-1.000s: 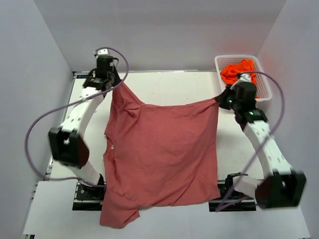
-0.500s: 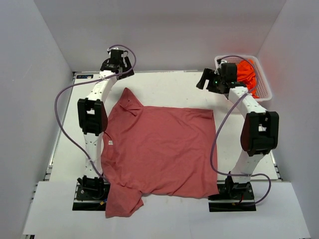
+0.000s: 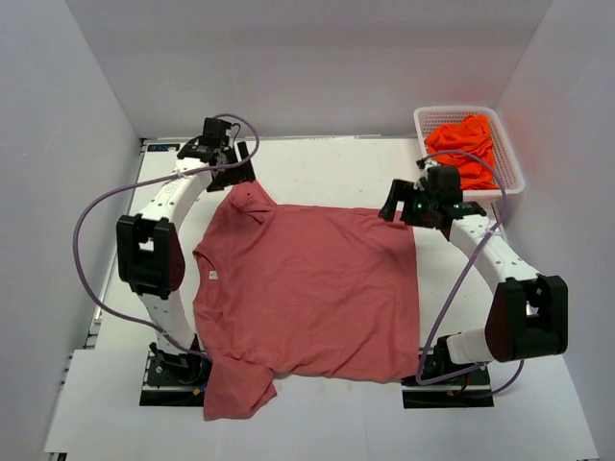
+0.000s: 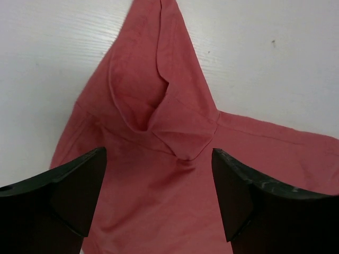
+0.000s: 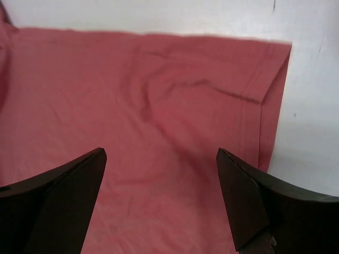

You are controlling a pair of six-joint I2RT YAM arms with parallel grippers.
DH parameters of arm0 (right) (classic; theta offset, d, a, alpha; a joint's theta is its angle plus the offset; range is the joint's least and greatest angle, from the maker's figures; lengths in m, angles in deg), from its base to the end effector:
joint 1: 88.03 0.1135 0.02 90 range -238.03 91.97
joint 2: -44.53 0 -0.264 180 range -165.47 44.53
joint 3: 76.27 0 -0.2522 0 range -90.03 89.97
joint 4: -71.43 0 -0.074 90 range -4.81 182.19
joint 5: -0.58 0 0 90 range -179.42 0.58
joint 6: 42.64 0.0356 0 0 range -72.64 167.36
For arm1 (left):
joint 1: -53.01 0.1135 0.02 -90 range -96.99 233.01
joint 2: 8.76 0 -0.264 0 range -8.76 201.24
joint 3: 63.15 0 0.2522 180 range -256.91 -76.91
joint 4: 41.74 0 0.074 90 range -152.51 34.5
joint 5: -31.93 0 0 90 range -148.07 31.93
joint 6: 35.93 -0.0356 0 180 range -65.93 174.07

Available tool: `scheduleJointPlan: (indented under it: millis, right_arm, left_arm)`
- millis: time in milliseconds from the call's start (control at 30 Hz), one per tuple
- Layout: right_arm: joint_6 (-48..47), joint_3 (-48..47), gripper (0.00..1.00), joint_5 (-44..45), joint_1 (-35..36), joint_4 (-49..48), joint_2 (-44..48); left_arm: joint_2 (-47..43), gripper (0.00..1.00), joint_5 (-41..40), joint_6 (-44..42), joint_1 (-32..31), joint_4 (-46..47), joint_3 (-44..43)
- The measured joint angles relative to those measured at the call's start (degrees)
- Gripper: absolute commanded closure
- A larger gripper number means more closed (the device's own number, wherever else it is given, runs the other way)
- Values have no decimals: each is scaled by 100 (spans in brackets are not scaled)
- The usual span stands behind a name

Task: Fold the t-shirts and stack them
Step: Flatten out the tshirt

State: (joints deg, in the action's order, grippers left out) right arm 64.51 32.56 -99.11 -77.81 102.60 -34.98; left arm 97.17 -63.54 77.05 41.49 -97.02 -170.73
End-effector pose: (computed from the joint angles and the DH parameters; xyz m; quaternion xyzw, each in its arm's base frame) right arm 0.2997 0.0601 0.2671 0.0185 0.9018 0.1748 0.3948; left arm 0.4019 -0.0784 0.2865 -0.1096 0.9427 -0.0491 0.3112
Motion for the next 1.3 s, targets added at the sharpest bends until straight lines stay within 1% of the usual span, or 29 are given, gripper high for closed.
scheduleJointPlan:
  millis: [67, 100, 200, 267, 333, 367, 433, 500, 533, 633, 833, 1000, 1100, 1167, 1200, 1267, 1300]
  right_arm:
    - [22, 219, 10, 24, 28, 13, -31]
    - [35, 323, 10, 28, 42, 52, -72]
    - [48, 487, 10, 28, 55, 94, -260]
    - [48, 527, 10, 31, 66, 94, -396]
    - [46, 542, 10, 31, 68, 92, -518]
    - [44, 544, 10, 33, 68, 90, -603]
    - [44, 546, 10, 35, 68, 90, -680]
    - [44, 546, 10, 35, 68, 87, -769]
    - [44, 546, 10, 35, 68, 87, -811]
    - [42, 546, 10, 37, 68, 85, -942]
    - [37, 546, 10, 46, 68, 90, -1095]
    - [24, 546, 10, 52, 68, 87, -1121]
    - [17, 544, 10, 57, 68, 92, -1211]
    - [15, 518, 10, 68, 68, 107, -1294]
    - [15, 490, 10, 81, 68, 146, -1333]
    - [15, 382, 10, 116, 68, 210, -1399]
    - [11, 348, 10, 140, 68, 229, -1399]
  left_arm:
    - [299, 11, 155, -63, 0, -9, -66]
    - [542, 15, 234, -120, 0, -15, -155]
    - [1226, 21, 492, -297, 0, -24, -459]
    - [1668, 23, 654, -411, 0, -7, -654]
    - [1971, 30, 752, -496, 0, -37, -846]
    - [2114, 37, 791, -544, 0, -63, -970]
    - [2306, 45, 833, -651, 0, -70, -1180]
    - [2396, 56, 890, -702, 0, -68, -1292]
    - [2402, 73, 916, -715, 0, -66, -1296]
    - [2402, 100, 1010, -782, 0, -83, -1296]
    - [2402, 100, 1270, -914, 0, -118, -1432]
    - [2396, 100, 1816, -1401, -13, 44, -1731]
    - [2452, 89, 2087, -1727, -31, 72, -2131]
    - [2647, 88, 2149, -1871, -31, 79, -2680]
    - [2813, 67, 2133, -1906, -39, 63, -3034]
    - [3226, 13, 2041, -1974, -44, 76, -3738]
    - [3414, 0, 1930, -1987, -31, 125, -3995]
